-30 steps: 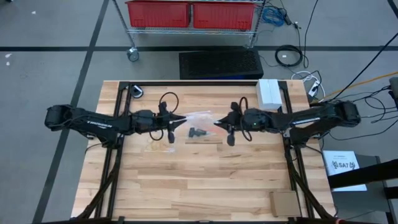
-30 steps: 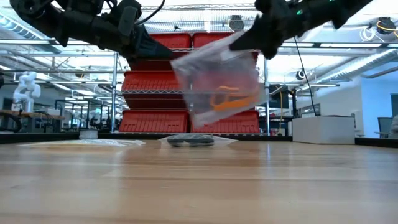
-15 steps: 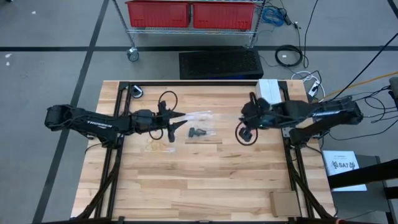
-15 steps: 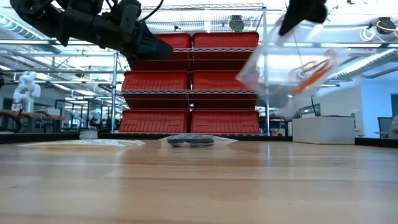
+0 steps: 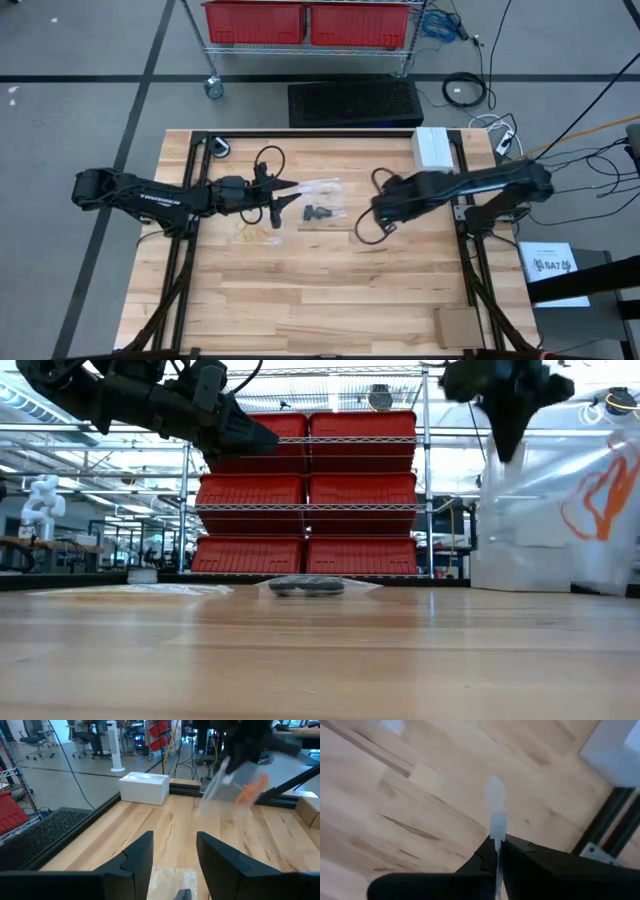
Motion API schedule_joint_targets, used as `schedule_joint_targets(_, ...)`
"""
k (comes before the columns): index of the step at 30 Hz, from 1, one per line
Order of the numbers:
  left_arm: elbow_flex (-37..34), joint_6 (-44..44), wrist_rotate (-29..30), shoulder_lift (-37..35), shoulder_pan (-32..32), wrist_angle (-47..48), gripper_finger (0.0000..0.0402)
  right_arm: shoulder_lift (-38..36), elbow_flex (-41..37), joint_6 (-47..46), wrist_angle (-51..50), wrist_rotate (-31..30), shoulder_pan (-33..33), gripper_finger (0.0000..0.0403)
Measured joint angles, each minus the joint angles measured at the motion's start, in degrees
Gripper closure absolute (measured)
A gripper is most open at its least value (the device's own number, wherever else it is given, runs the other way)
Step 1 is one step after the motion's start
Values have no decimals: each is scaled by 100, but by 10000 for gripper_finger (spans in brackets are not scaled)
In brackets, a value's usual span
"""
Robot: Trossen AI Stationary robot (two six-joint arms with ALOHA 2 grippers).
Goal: Sort rubber bands
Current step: Close the zip bag
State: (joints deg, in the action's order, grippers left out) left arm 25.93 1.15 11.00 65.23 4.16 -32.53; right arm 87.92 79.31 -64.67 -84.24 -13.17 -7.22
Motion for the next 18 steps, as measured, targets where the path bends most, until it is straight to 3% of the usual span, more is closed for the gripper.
schedule_joint_targets(7,0,2,-61,0,-7,74,244,1104,0,392,1276,71,0,383)
schedule_joint_targets(14,0,3,-114,0,-7,71,244,1649,0,1414,3127,587,28,303)
schedule_joint_targets(18,0,8,-130,0,-7,109,244,1665,0,1864,3342,726,101,252)
